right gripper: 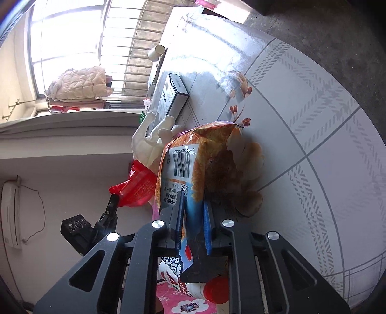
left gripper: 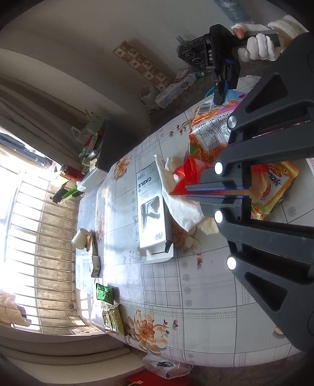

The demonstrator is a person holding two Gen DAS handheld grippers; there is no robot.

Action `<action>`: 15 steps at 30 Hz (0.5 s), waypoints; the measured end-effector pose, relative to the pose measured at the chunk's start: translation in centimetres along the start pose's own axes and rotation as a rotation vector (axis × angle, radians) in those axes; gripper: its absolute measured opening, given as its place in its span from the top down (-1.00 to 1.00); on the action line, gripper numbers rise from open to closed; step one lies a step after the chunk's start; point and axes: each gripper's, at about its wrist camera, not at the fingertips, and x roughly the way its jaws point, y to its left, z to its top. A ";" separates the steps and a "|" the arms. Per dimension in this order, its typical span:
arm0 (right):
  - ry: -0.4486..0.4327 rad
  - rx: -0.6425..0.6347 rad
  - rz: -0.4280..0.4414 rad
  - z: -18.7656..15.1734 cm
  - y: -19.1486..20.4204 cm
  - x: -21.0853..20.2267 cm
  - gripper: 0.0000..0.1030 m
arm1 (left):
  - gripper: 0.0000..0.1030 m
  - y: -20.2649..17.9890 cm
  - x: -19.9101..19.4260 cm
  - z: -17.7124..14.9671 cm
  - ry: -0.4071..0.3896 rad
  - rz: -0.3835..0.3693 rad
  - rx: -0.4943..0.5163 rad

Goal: Collect trash
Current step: 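Grasp the red plastic bag with the left tool while the right tool grasps the blue snack bag, then carry both bags over the blue basket and open both tools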

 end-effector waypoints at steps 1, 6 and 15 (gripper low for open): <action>-0.007 -0.001 0.006 0.0 0.0 -0.3 0.78 | 0.99 0.1 -0.4 0.1 -0.011 -0.001 -0.001; -0.031 -0.012 0.048 -0.2 0.6 -1.4 0.85 | 0.99 0.6 -2.2 0.5 -0.057 -0.009 -0.016; -0.091 -0.047 0.133 -1.0 1.9 -4.7 0.89 | 0.99 0.5 -5.0 1.0 -0.119 -0.038 -0.028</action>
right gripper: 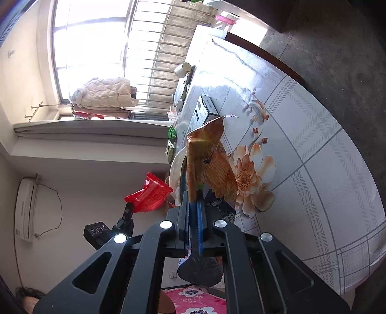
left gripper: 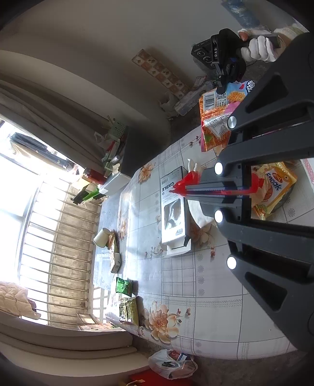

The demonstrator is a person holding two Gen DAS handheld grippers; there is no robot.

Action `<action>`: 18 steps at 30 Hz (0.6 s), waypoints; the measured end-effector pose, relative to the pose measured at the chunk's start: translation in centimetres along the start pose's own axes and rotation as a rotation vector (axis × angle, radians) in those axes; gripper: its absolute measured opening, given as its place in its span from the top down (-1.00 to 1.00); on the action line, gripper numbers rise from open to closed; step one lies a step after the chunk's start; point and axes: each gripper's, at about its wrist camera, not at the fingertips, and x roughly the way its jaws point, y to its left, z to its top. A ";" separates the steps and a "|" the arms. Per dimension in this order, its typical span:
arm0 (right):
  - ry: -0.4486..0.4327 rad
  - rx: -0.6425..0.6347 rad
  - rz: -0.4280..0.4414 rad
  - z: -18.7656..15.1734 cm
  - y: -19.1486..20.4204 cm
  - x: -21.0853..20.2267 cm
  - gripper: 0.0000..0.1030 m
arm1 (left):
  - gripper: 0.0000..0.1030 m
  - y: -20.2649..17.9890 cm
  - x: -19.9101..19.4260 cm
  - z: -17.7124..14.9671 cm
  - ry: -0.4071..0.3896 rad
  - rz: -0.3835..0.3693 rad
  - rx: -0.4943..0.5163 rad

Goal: Collect trash
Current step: 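Carry both bags over the blue basket and open both tools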

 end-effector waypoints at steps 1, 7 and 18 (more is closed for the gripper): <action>-0.009 -0.001 0.005 -0.1 0.1 -0.5 0.89 | 0.99 -0.1 -0.2 0.1 -0.005 -0.001 0.001; -0.063 -0.020 0.035 -0.5 0.6 -3.5 0.89 | 0.99 -1.4 -1.7 0.5 -0.029 -0.024 0.021; -0.218 -0.025 0.083 -1.7 -1.1 -12.6 0.89 | 0.99 -8.8 -2.3 1.3 -0.034 -0.111 0.144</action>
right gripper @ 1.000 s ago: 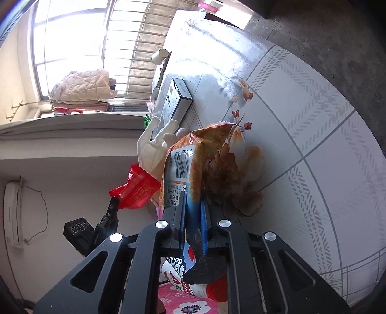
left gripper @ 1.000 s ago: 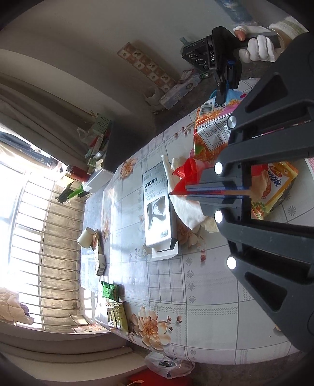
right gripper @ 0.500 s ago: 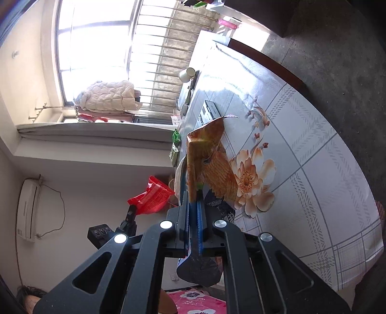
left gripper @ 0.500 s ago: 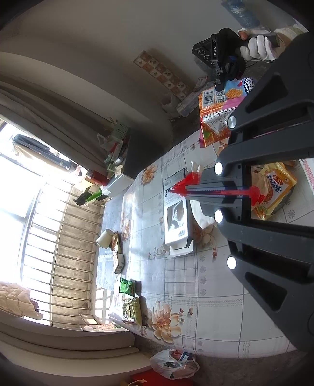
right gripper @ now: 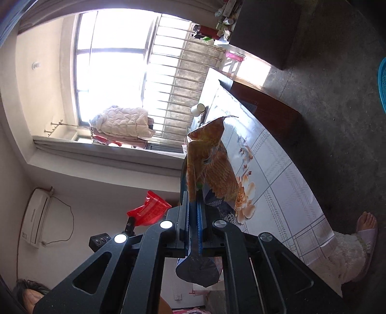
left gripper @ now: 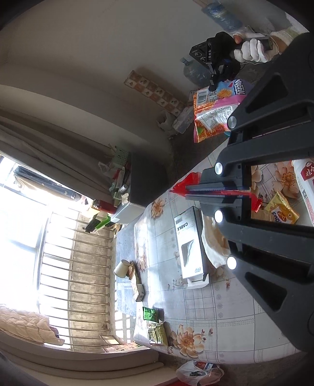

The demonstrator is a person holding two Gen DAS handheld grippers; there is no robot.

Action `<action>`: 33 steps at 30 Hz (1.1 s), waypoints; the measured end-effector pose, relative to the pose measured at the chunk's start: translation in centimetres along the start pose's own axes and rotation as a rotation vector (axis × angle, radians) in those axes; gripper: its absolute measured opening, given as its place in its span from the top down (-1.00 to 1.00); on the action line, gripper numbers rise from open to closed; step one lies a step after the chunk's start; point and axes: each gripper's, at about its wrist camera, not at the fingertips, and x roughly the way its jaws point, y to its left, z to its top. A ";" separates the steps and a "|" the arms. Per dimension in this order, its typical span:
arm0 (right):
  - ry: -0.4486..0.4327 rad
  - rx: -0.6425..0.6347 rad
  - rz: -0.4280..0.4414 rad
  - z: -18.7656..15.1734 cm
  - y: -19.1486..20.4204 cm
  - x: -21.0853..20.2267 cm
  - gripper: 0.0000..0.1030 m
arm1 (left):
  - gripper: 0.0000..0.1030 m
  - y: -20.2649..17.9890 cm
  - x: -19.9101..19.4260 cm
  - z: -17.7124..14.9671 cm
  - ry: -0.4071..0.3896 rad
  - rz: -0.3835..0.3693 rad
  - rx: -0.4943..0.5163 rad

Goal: Collect trash
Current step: 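Carry both bags over the blue basket and open both tools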

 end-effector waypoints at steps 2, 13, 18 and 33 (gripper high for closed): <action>-0.045 0.008 -0.004 0.2 -0.7 -2.6 0.89 | 0.99 -2.3 0.9 0.3 0.015 -0.030 0.037; -0.380 0.063 -0.187 0.7 -6.6 -18.6 0.89 | 0.99 -19.3 11.5 0.3 0.211 -0.240 0.259; -0.494 0.130 -0.278 1.1 -11.1 -23.8 0.89 | 0.99 -27.7 18.8 -2.1 0.350 -0.309 0.339; -0.528 0.308 -0.504 7.6 -25.9 -23.3 0.89 | 0.99 -42.8 40.8 -15.9 0.653 -0.307 0.478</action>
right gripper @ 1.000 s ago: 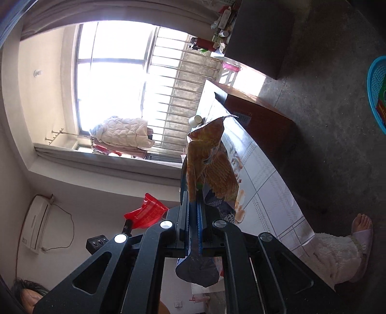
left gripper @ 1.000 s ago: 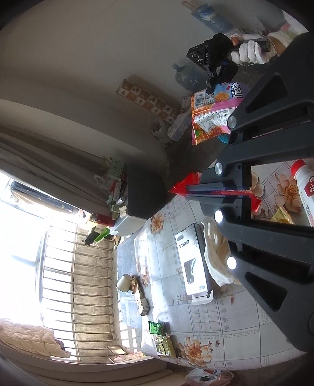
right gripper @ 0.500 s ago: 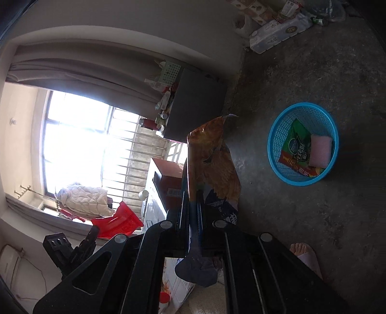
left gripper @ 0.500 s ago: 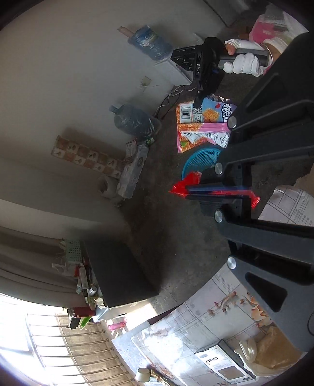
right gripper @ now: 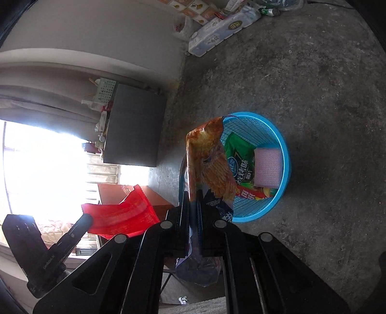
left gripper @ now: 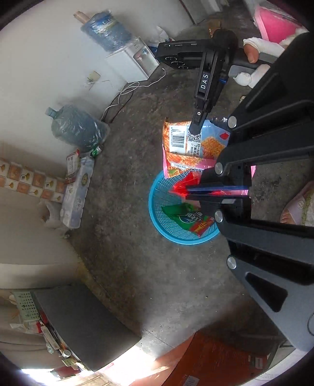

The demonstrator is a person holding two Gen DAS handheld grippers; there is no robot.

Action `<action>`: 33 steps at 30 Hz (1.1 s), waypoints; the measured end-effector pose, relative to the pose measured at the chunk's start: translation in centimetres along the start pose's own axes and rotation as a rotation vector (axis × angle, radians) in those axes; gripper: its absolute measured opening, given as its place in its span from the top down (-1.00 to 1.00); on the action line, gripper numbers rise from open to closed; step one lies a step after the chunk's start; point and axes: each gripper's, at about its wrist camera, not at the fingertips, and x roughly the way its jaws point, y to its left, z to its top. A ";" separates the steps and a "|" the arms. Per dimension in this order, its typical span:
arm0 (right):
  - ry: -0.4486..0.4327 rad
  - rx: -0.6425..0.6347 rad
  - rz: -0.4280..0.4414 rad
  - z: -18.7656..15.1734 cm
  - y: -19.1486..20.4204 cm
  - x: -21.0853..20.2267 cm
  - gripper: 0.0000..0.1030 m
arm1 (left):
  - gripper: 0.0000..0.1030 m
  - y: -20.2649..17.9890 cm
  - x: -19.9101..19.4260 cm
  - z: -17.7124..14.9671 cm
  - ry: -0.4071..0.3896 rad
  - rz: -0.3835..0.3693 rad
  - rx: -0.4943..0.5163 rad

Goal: Collect trash

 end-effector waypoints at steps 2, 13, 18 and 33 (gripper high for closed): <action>0.001 -0.001 -0.035 1.0 -0.5 2.1 0.88 | 0.98 -0.4 2.8 0.7 0.018 0.012 0.008; 0.042 0.039 -0.174 2.5 -5.5 8.5 0.04 | 0.12 1.4 9.7 0.1 0.110 0.050 -0.057; 0.000 0.025 -0.148 1.3 -5.4 4.9 0.04 | 0.12 1.8 5.2 -0.4 0.072 0.046 -0.007; -0.006 -0.326 0.043 -10.2 6.7 -7.3 -0.28 | -0.16 10.7 -27.2 -13.7 -0.209 0.178 -0.088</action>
